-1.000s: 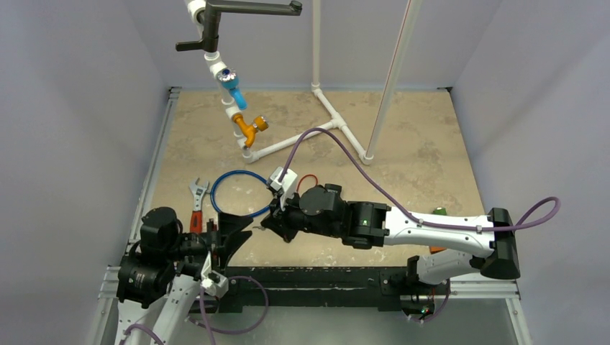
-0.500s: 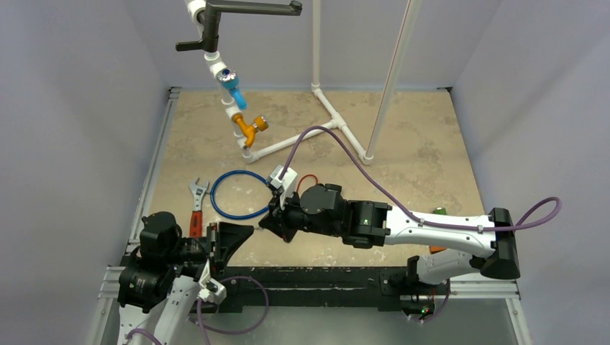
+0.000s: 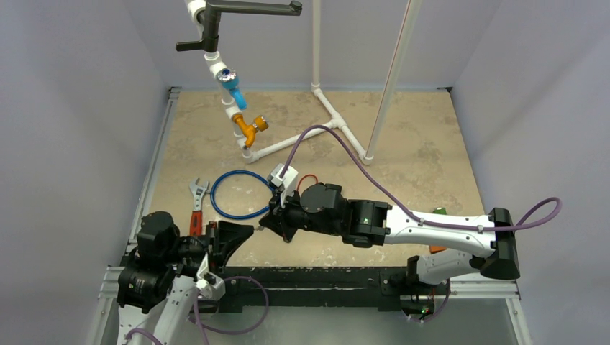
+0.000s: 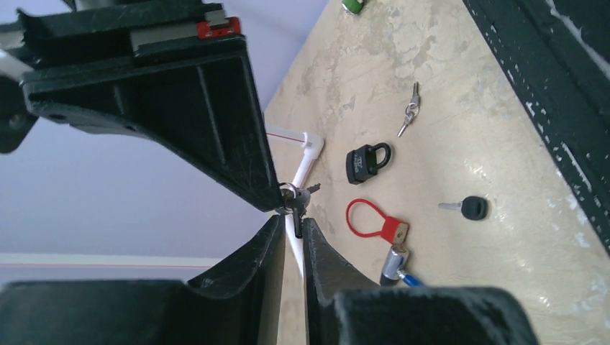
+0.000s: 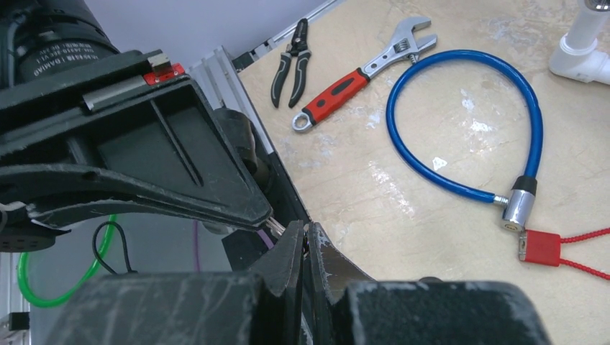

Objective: Unlock with the key
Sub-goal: Pick up the key from the center of the board.

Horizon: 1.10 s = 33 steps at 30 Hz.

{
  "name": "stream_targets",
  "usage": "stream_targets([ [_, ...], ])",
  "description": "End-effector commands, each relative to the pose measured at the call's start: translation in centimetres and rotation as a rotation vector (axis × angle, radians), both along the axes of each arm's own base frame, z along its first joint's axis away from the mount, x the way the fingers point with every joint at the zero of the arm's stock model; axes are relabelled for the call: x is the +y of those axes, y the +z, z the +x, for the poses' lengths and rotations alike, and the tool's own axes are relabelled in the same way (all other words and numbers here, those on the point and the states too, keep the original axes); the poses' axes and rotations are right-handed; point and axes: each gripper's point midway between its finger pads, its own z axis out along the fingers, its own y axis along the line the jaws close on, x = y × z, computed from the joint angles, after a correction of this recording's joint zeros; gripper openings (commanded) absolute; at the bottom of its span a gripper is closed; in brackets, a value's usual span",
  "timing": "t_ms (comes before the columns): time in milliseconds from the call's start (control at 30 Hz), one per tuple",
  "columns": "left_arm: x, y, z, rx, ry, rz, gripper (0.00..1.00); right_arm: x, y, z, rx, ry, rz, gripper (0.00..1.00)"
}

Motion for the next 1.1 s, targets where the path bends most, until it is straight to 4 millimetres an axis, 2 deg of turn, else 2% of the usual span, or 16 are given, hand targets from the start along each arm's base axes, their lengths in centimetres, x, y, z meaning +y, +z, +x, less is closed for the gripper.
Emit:
stream_targets([
  [0, -0.1, 3.3, 0.8, 0.22, 0.071, -0.11, 0.16, 0.4, 2.7, 0.4, -0.013, -0.012, 0.069, 0.0],
  [167, 0.1, 4.3, 2.5, 0.555, 0.198, -0.146, 0.15, 0.5, 2.9, 0.3, -0.01, -0.004, 0.075, 0.0],
  [333, -0.2, 3.9, 2.8, 0.828, 0.242, -0.135, 0.14, 0.4, 3.2, 0.3, -0.009, -0.005, 0.084, 0.0],
  [500, -0.3, 2.9, 2.5, 0.939, 0.253, -0.11, 0.13, -0.1, 3.5, 0.4, -0.011, -0.022, 0.096, 0.0],
  [667, 0.0, 2.0, 3.0, 1.018, 0.306, -0.091, 0.19, -0.5, 3.8, 0.6, -0.016, -0.035, 0.105, 0.0],
  [867, 0.4, 1.6, 4.0, 1.106, 0.397, -0.1, 0.37, -0.9, 3.8, 0.8, -0.029, -0.049, 0.099, 0.0],
  [1000, -0.1, 0.4, 2.5, 1.263, 0.358, -0.06, 0.61, -1.0, 3.9, 0.9, -0.037, -0.051, 0.095, 0.0],
  [1067, -0.5, -0.1, 2.0, 1.331, 0.329, -0.069, 0.7, -1.0, 4.2, 0.8, -0.037, -0.049, 0.103, 0.0],
])
